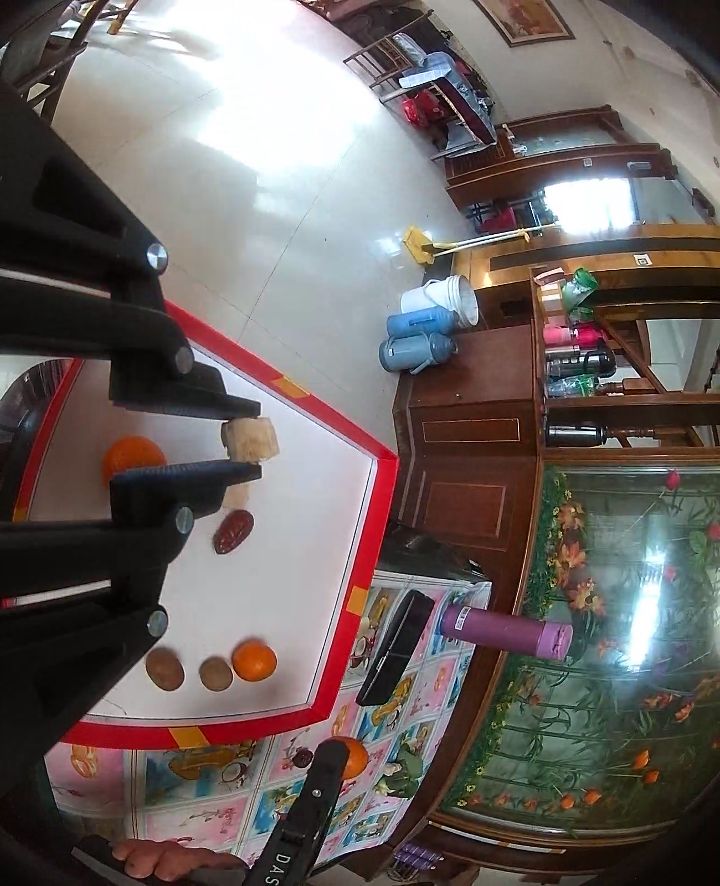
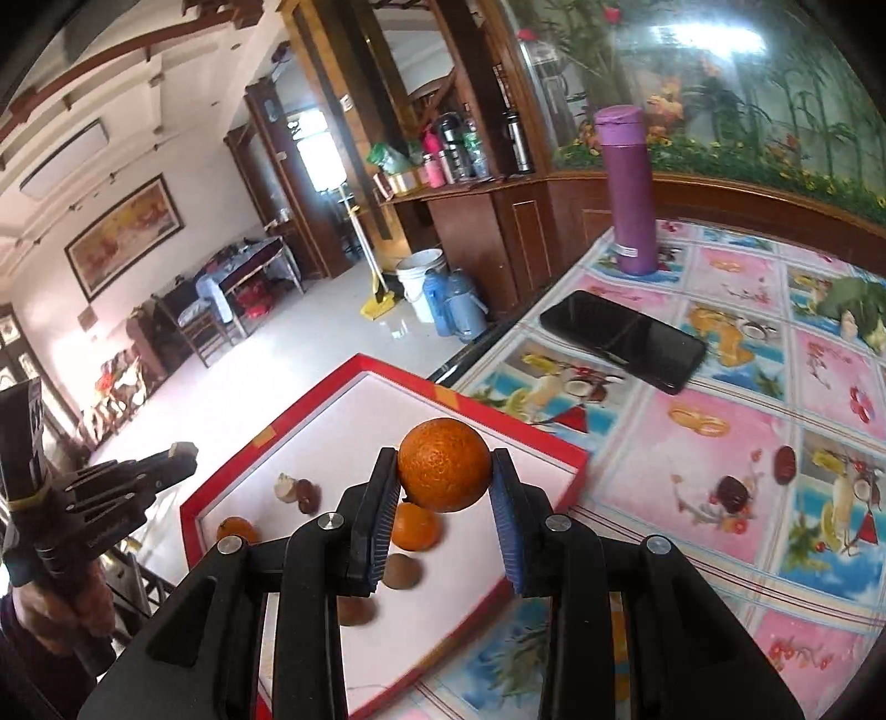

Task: Organize fruits
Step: 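Carry the orange and tan lump in both tools over the tray, then open the left tool to drop the tan lump while the right tool releases the orange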

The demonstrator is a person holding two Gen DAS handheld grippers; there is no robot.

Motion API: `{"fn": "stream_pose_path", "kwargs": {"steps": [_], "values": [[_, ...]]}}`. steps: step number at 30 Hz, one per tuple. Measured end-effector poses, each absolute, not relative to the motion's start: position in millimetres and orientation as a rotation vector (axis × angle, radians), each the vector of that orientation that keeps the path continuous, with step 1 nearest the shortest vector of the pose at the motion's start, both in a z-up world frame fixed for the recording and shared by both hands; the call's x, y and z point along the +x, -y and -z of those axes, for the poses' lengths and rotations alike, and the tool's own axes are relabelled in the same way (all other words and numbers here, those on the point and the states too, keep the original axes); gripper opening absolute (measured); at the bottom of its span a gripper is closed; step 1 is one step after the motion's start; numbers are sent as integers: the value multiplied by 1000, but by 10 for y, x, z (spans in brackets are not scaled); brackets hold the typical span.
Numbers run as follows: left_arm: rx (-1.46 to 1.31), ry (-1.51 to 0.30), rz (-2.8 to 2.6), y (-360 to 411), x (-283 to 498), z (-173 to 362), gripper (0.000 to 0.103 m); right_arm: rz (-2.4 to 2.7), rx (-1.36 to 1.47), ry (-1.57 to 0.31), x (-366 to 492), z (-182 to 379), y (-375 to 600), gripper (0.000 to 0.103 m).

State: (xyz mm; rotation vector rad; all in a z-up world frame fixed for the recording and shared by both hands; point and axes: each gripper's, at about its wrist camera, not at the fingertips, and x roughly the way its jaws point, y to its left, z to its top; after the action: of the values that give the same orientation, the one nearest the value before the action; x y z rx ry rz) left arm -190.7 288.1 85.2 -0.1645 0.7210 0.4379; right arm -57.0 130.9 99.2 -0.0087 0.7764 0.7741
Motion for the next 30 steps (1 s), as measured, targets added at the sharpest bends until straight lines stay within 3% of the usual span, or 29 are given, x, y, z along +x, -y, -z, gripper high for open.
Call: {"fn": "stream_pose_path", "kwargs": {"steps": [7,30], "values": [[-178,-749,-428,-3071,-1946,-733,16,-833,-86,-851,-662,-826,-1827,31],[-213,-916,-375,-3140,-1772,-391,16,-853,-202,-1017,-730,-444,-2096,31]]}}
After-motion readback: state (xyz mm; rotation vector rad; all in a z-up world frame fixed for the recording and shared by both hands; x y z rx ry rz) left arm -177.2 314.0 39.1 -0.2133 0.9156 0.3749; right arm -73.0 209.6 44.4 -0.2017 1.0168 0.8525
